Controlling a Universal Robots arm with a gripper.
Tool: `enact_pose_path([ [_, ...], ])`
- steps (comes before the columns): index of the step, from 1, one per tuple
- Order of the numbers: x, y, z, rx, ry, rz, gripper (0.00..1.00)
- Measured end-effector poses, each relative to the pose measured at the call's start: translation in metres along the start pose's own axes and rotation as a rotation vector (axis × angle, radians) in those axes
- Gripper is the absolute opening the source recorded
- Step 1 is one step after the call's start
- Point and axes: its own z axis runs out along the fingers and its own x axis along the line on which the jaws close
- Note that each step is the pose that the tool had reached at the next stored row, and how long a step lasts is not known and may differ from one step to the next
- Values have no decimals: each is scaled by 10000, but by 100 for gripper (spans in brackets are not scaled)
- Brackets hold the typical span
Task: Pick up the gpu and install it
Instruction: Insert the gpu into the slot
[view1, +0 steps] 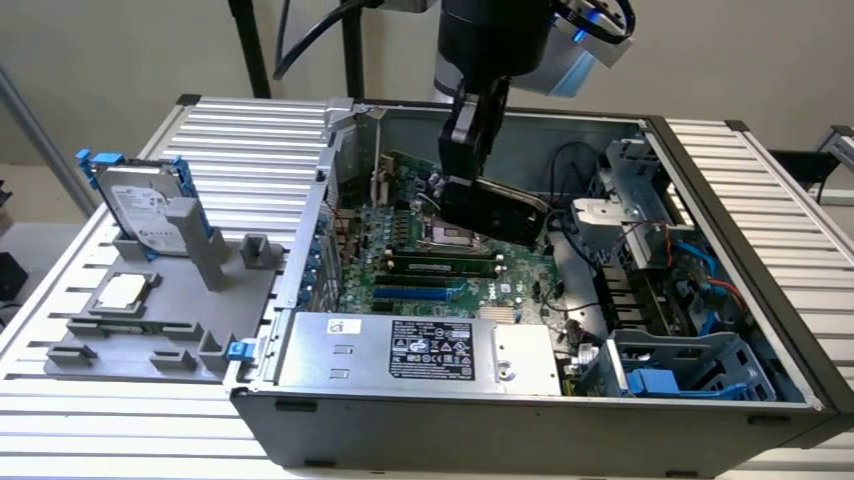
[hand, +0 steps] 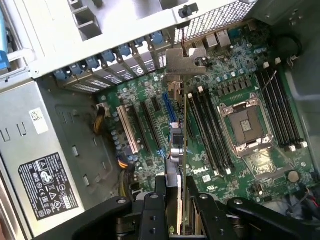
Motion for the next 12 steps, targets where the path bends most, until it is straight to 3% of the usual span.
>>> enact_pose_path([
  [3, 0, 0, 14, 10, -23, -536, 26],
  [5, 0, 0, 26, 11, -71, -856, 26],
  [12, 0, 12, 78, 0, -369, -1655, 26],
])
